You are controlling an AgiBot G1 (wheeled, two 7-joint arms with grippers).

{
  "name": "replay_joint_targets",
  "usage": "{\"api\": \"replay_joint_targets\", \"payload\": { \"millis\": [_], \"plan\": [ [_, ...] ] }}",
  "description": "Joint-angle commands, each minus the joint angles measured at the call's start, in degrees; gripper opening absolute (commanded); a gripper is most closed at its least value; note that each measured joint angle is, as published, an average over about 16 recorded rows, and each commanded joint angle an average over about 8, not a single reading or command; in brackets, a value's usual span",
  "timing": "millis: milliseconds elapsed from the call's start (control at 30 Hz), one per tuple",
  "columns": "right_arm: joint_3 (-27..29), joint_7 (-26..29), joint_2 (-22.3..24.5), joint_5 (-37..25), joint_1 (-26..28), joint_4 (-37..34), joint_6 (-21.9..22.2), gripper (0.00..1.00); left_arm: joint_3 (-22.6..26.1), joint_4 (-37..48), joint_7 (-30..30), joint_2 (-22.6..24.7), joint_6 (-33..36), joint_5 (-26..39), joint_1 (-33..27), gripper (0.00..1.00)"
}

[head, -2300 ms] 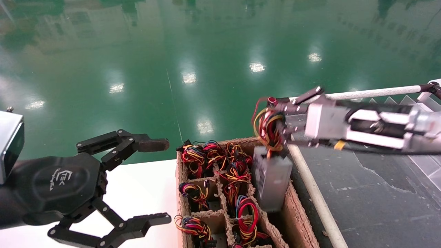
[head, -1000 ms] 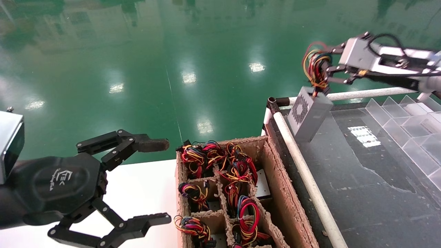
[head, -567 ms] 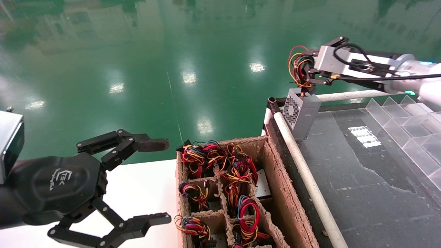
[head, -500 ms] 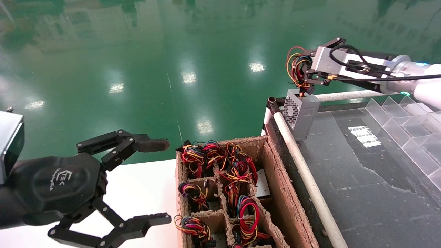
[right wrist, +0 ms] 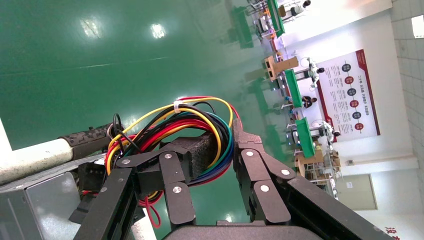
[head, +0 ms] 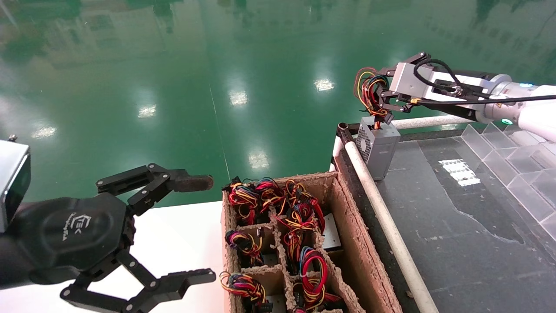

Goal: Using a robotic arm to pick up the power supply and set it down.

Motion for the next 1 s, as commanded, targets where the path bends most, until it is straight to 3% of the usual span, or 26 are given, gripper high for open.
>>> {"api": "replay_joint_targets", "payload": {
  "millis": [33, 733, 1000],
  "plan": [
    [0.1, -0.4, 0.0, 0.1, 0.4, -0.8, -0.3, 1.00, 0.0, 0.0, 0.0, 0.0, 0.0, 0.0, 0.0, 1.00],
    [-1.9, -2.3, 1.2, -2.7, 3.8, -5.3, -3.3, 1.00, 0.0, 0.0, 0.0, 0.0, 0.0, 0.0, 0.0, 1.00],
    [-1.5, 0.0, 2.9, -2.1, 5.5, -6.9, -8.0, 1.00, 0.0, 0.0, 0.0, 0.0, 0.0, 0.0, 0.0, 1.00]
  ]
}}
